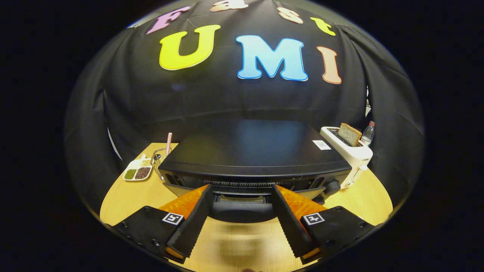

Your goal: Open the toaster oven, put the food inside, and close the toaster oven door.

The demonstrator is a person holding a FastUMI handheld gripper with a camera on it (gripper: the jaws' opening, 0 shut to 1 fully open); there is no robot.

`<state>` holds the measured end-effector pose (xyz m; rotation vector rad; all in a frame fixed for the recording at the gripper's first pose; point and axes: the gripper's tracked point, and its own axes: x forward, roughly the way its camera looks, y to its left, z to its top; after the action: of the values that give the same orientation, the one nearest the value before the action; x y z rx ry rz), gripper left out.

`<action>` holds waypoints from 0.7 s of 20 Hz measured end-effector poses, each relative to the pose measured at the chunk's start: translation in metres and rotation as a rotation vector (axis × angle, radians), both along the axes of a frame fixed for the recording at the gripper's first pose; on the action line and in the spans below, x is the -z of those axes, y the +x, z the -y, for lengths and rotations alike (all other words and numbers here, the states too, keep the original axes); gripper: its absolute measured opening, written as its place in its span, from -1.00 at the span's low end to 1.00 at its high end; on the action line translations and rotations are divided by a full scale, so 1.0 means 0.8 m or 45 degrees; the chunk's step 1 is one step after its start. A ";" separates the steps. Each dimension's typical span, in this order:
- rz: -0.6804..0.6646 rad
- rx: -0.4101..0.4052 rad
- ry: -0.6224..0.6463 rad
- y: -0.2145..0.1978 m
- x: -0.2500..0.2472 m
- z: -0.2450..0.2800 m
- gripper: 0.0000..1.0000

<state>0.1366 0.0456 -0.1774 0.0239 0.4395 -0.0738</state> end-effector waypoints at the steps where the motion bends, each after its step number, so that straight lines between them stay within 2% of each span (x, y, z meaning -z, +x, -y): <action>1: -0.011 -0.003 0.001 -0.009 0.003 -0.002 0.97; 10: -0.149 -0.035 0.005 -0.073 0.043 -0.008 0.96; 14: -0.274 -0.074 -0.010 -0.111 0.095 -0.015 0.95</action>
<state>0.0475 0.0573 -0.2536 -0.0045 0.6549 -0.0205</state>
